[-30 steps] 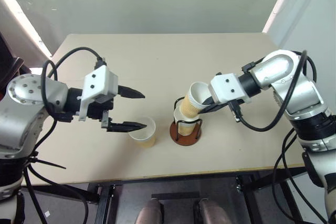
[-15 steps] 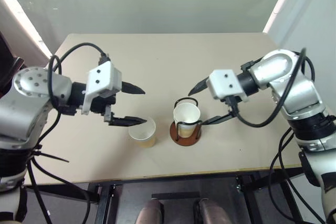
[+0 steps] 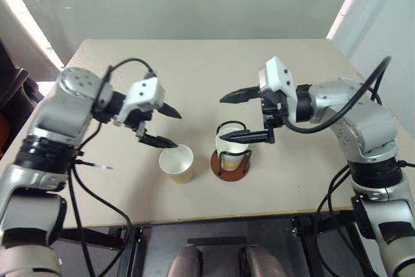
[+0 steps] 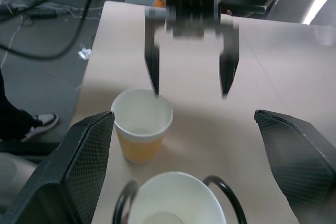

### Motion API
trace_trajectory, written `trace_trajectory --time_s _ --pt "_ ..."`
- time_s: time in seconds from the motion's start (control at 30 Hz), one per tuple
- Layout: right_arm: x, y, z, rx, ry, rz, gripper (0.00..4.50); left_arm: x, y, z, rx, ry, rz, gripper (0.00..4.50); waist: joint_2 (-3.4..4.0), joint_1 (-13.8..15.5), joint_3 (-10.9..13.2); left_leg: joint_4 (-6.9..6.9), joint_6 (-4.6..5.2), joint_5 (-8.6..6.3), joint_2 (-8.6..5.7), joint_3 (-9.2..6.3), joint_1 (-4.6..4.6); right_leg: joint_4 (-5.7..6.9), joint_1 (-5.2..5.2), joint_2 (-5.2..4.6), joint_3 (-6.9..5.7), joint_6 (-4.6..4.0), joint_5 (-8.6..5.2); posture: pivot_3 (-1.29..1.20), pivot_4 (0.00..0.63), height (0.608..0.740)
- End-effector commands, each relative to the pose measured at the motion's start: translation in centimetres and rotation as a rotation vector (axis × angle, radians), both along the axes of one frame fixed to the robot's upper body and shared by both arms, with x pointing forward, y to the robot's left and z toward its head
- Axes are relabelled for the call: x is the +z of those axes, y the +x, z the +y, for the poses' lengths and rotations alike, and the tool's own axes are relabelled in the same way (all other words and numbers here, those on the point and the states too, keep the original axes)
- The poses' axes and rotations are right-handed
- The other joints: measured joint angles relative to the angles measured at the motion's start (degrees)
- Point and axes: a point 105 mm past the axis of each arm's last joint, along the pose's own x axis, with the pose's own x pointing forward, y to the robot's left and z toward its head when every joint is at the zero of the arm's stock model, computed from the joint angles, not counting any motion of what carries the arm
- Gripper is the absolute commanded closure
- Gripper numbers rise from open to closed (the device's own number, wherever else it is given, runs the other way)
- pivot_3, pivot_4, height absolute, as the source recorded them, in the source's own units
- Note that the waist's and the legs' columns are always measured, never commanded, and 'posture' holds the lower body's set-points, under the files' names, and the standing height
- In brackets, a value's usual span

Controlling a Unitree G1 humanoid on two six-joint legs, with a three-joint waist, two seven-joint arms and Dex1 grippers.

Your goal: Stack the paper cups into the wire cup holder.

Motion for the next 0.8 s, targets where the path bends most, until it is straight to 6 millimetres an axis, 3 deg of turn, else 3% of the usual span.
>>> trace_trajectory --time_s 0.03,0.2,0.23,0.33,0.57,0.67,0.8 --pt "1.1 -1.1 -0.6 0.008 0.019 -0.033 0.07 -0.2 0.2 -0.2 -0.058 0.073 -0.008 0.09 0.00 0.0 0.0 -0.01 0.00 0.00 0.00 0.00 -0.01 -0.02 -0.01 0.01 0.00 0.01 0.00 0.00 0.150 0.740" --pt "1.1 -1.1 -1.0 -0.033 0.010 -0.041 0.07 -1.9 0.5 -0.3 -0.098 0.159 0.006 0.09 0.00 0.0 0.0 -0.02 0.03 0.02 0.01 -0.03 -0.01 -0.02 -0.01 0.01 0.00 0.05 -0.02 0.00 0.150 0.740" --pt "1.1 -1.1 -1.2 -0.041 0.007 -0.043 0.02 -2.1 0.3 -0.6 -0.116 0.158 0.008 0.28 0.00 0.0 0.0 -0.01 0.03 0.02 0.01 -0.02 -0.01 -0.02 -0.01 0.00 0.00 0.06 -0.01 0.00 0.150 0.740" --pt "1.0 -1.0 -1.5 -0.064 -0.001 -0.050 0.00 -2.0 -0.1 -1.3 -0.157 0.140 0.020 1.02 0.00 0.0 0.0 -0.01 0.04 0.03 0.01 -0.03 -0.01 -0.01 -0.01 0.01 0.00 0.09 0.00 0.00 0.150 0.740" --pt "1.4 -0.9 -2.5 -0.112 -0.017 -0.069 0.00 -1.8 0.2 -1.4 -0.173 0.142 0.016 3.50 -0.01 0.0 0.0 0.01 0.05 0.03 0.01 -0.02 -0.02 -0.01 0.01 0.00 0.00 0.15 0.04 0.00 0.150 0.740" --pt "1.5 -1.8 -4.2 -0.128 -0.050 -0.043 0.00 0.0 1.1 -0.8 -0.137 0.114 -0.040 4.47 -0.01 0.3 0.0 0.01 0.05 0.03 0.01 -0.02 -0.03 -0.01 0.01 0.01 -0.01 0.16 0.04 0.00 0.150 0.740" --pt "1.1 -3.1 -8.4 -0.205 -0.135 0.016 0.00 4.1 2.0 1.3 -0.058 0.048 -0.145 4.47 -0.02 0.8 0.0 0.00 0.06 0.04 0.00 -0.01 -0.15 -0.10 0.01 0.00 0.00 0.21 0.01 0.00 0.150 0.740"
